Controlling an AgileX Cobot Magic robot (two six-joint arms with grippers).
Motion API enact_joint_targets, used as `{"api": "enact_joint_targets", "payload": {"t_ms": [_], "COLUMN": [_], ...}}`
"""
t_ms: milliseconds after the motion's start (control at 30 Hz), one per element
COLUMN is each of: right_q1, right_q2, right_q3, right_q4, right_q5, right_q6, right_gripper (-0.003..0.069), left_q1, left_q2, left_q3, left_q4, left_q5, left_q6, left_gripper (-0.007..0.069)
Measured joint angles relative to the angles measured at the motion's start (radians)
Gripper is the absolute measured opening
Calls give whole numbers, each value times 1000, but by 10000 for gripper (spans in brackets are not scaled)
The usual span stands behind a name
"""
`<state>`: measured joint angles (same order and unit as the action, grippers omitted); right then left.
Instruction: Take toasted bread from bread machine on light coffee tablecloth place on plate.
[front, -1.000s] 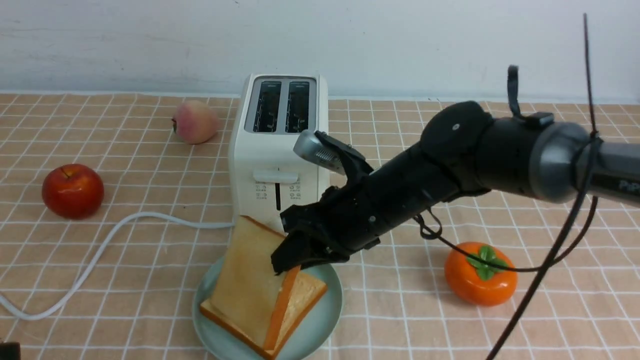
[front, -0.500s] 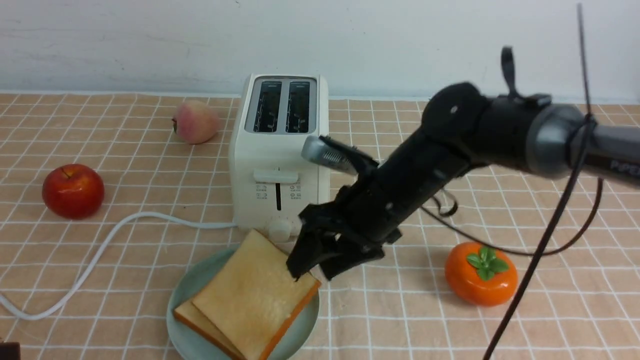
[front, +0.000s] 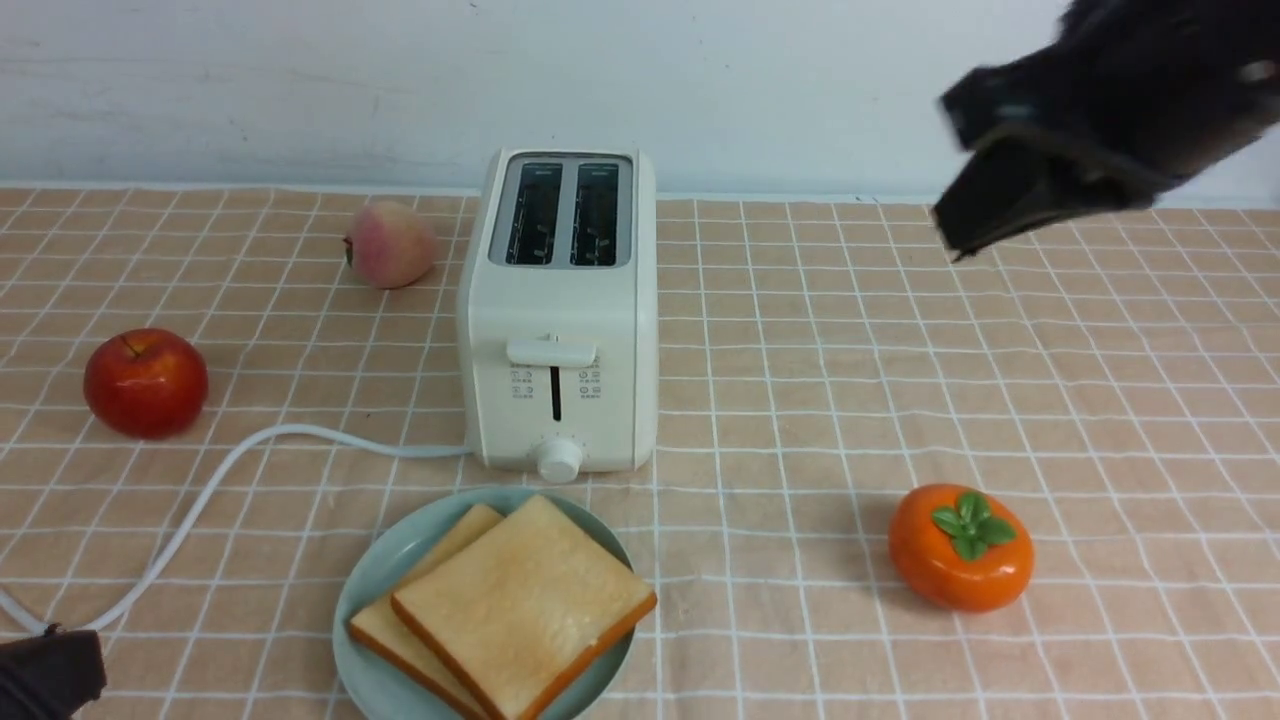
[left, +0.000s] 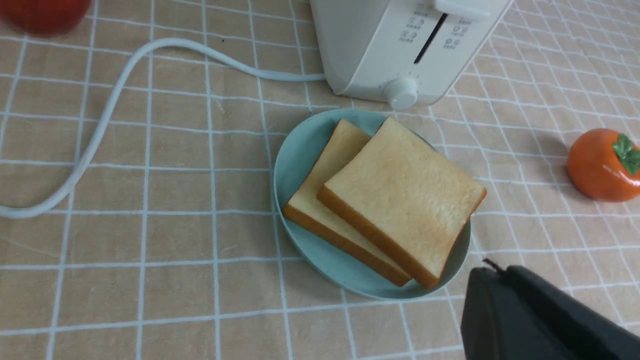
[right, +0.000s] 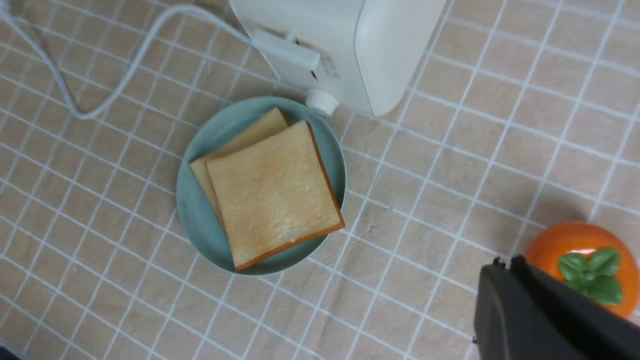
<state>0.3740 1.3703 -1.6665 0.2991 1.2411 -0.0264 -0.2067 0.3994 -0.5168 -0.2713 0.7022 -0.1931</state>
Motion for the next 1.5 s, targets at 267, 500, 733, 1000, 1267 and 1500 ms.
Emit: {"api": "enact_joint_targets", "payload": {"t_ms": [267,500,733,1000,1267,1500], "right_q1": [0,0,0,0,0,0], "right_q2": [-505,-989,-1311,-1342,-1342,-1343], "right_q3": [393,1041,1418,1446,1447,1447], "right_q4": [-186,-323,-412,-416,-416,-416], "right_q5": [-247,-799,-1176,-1226,-1227,-1227], "right_q6": [37,212,253,254,254,256], "right_gripper": [-15,-8,-3,74,110,115], "left_q1": [0,0,0,0,0,0], "left_q2": [0,0,1,1,1,1], "left_q3": [51,56,56,56,56,56], "left_q4": [-29,-31,-32,-32,-32,-32], "left_q5": [-123,-183,-192,-196,-196,-196], "left_q6": [-1,-1,-1,-1,-1,-1], "left_gripper": [-14,-14,-14,-14,-14,-14]}}
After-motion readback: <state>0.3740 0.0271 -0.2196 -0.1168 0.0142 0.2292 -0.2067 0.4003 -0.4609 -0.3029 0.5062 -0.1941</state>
